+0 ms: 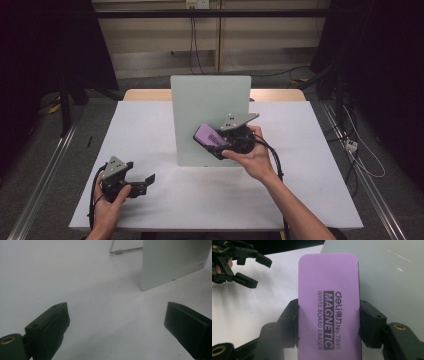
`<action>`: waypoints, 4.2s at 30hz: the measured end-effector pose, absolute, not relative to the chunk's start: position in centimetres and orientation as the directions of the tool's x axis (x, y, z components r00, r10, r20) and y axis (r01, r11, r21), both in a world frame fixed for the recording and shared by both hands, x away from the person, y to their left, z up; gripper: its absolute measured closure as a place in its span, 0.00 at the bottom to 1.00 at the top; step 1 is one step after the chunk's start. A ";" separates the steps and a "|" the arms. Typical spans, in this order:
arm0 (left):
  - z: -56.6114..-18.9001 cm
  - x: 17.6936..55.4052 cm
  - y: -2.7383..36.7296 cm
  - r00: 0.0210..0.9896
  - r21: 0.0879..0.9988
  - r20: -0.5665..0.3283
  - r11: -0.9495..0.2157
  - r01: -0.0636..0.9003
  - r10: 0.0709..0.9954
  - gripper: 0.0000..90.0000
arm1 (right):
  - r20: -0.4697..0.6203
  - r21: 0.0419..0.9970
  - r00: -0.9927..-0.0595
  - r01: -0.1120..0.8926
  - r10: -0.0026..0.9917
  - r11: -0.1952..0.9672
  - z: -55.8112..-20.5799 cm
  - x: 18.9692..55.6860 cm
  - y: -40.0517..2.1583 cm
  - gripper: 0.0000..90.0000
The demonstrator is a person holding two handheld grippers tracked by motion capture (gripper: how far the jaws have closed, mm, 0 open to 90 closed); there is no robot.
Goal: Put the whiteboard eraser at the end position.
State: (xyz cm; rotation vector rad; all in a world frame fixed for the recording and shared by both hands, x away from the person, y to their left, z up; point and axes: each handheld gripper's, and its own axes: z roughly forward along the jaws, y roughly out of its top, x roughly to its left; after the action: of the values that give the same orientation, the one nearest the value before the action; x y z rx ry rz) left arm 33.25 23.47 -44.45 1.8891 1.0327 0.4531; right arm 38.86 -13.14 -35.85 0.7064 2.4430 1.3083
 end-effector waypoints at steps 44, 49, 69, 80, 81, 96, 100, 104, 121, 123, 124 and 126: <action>-44.4 33.1 23.3 0.577 0.842 -0.089 -0.248 0.478 0.812 0.07 | 0.056 0.755 -0.884 0.341 0.463 0.560 -38.2 37.1 -15.1 0.47; -44.3 32.9 23.5 0.581 0.846 -0.084 -0.250 0.470 0.809 0.07 | 0.051 0.744 -0.891 0.335 0.451 0.578 -38.4 36.9 -14.7 0.47; -44.1 32.9 23.6 0.583 0.853 -0.086 -0.243 0.462 0.808 0.07 | 0.061 0.659 -0.936 0.298 0.346 0.691 -39.5 35.7 -12.2 0.47; -44.2 32.8 23.6 0.584 0.848 -0.088 -0.247 0.469 0.807 0.07 | 0.077 0.609 -0.943 0.302 0.325 0.733 -40.8 35.4 -11.9 0.47; -44.2 32.8 23.6 0.584 0.848 -0.089 -0.246 0.470 0.807 0.07 | 0.075 0.602 -0.943 0.302 0.324 0.739 -40.9 35.4 -11.9 0.47; -44.2 32.9 23.7 0.584 0.846 -0.089 -0.249 0.472 0.807 0.07 | 0.120 0.558 -0.945 0.317 0.303 0.767 -41.9 35.0 -11.6 0.47; -44.2 32.8 23.7 0.583 0.847 -0.086 -0.249 0.470 0.808 0.07 | 0.123 0.540 -0.945 0.321 0.305 0.778 -42.5 34.9 -11.3 0.47; -44.2 32.8 23.8 0.581 0.849 -0.090 -0.243 0.470 0.809 0.07 | 0.122 0.519 -0.944 0.324 0.307 0.791 -43.1 34.9 -10.9 0.47; -44.2 32.8 23.7 0.584 0.847 -0.087 -0.248 0.470 0.807 0.07 | 0.131 0.522 -0.942 0.331 0.310 0.786 -44.0 34.8 -10.6 0.45; -44.2 32.8 23.7 0.585 0.847 -0.090 -0.247 0.471 0.806 0.07 | 0.137 0.525 -0.940 0.336 0.312 0.782 -44.0 34.8 -10.6 0.45; -44.2 32.9 23.7 0.586 0.847 -0.090 -0.248 0.471 0.805 0.07 | 0.138 0.525 -0.938 0.341 0.317 0.779 -44.0 34.8 -10.6 0.44; -44.2 33.0 23.6 0.585 0.848 -0.092 -0.245 0.470 0.806 0.07 | 0.139 0.527 -0.936 0.346 0.323 0.776 -44.1 34.8 -10.7 0.43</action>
State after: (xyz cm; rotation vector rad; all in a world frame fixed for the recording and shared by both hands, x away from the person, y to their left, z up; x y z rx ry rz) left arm 32.96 23.63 -44.21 1.8940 1.0271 0.4579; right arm 34.76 -10.66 -44.07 0.5649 2.9990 0.9020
